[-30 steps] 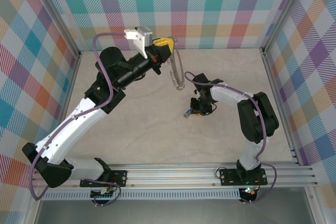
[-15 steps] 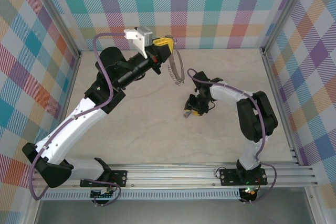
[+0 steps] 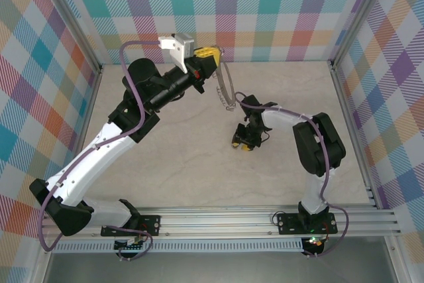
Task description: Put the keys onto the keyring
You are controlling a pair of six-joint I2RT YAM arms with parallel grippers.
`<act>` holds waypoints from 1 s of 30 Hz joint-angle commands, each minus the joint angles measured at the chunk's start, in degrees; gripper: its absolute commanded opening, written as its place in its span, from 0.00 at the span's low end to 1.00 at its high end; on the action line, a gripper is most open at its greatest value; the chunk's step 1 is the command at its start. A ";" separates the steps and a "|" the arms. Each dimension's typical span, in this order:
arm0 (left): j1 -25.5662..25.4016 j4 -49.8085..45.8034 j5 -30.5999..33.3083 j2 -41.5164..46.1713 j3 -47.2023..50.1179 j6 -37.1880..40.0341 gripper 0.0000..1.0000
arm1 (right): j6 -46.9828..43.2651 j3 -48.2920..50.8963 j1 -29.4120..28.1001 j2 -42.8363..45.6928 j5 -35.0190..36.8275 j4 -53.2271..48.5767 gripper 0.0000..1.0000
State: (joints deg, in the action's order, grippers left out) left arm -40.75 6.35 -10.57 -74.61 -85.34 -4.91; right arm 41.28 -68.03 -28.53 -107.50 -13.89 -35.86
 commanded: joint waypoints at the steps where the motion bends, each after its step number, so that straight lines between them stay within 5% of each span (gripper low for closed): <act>1: -0.41 3.41 0.81 0.00 -2.28 0.60 0.00 | -5.17 1.10 -0.87 2.82 1.42 0.64 0.34; 10: -0.37 3.23 1.48 0.05 -2.56 0.34 0.00 | -14.13 -2.48 -4.62 0.83 5.00 -0.21 0.32; 30: -0.36 3.37 1.72 0.49 -2.29 0.24 0.00 | -19.24 -4.54 -7.74 -3.83 13.98 -4.23 0.28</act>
State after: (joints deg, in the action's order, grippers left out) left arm -40.75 6.33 -9.50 -74.63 -85.43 -4.93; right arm 24.32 -73.30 -35.51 -110.21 -3.09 -37.26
